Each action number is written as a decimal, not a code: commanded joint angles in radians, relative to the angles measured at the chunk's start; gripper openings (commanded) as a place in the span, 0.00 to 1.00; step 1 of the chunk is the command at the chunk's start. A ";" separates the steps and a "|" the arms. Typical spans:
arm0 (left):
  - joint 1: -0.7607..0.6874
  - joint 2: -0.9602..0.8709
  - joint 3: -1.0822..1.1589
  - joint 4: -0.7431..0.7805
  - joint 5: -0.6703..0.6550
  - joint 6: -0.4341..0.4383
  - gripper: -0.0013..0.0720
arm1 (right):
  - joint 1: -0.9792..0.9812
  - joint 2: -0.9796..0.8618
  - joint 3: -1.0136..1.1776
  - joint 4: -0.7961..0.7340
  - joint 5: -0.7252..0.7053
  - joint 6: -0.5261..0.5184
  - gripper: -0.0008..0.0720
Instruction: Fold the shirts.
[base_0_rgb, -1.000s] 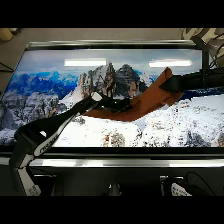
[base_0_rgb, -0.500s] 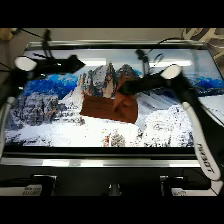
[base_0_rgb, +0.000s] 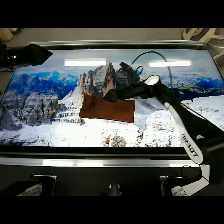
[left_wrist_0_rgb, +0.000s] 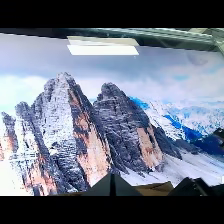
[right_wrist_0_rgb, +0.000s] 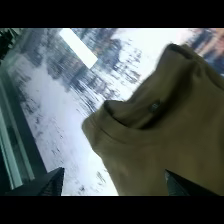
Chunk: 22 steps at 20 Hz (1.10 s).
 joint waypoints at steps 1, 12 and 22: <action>0.004 0.020 -0.010 0.049 -0.019 0.001 0.05 | -0.183 0.050 0.000 -0.399 0.229 0.142 0.96; 0.003 0.019 -0.014 0.050 -0.018 0.000 0.05 | -0.180 -0.057 -0.196 -0.217 -0.012 0.254 0.85; 0.003 0.019 -0.014 0.050 -0.018 0.000 0.05 | -0.343 -0.065 -0.072 -0.103 0.075 0.096 0.04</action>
